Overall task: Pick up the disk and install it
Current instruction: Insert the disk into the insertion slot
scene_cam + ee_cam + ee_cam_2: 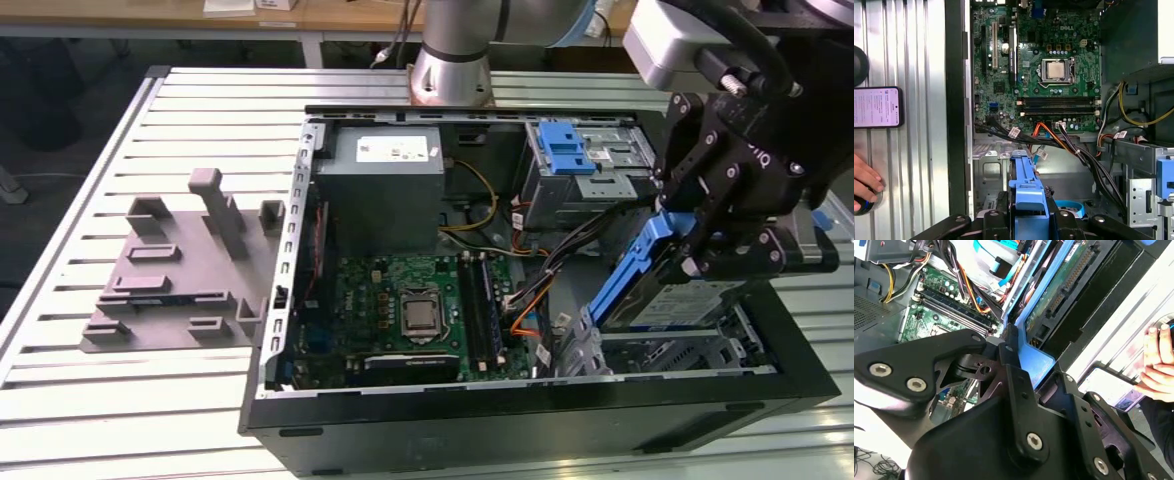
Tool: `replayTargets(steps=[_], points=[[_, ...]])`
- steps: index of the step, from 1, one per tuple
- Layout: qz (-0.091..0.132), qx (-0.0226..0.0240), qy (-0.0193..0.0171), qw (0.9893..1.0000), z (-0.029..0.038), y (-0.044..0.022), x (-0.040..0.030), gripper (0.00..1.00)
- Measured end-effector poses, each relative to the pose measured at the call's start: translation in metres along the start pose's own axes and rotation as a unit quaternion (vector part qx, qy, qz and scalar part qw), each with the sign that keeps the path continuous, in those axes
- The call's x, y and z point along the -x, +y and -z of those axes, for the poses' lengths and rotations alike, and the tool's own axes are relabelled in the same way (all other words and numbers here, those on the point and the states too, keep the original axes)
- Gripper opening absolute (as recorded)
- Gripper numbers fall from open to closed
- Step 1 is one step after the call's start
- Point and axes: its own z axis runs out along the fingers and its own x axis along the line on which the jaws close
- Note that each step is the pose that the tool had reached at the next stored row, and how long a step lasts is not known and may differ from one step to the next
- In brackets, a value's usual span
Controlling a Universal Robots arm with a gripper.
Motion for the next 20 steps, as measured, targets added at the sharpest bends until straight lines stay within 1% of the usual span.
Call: replayTargets(steps=[9, 20], points=[[0.000, 0.0000, 0.0000, 1.0000, -0.0027, 0.0000, -0.0001, 0.37], [0.000, 0.0000, 0.0001, 1.0000, -0.0029, 0.0000, -0.0001, 0.38]])
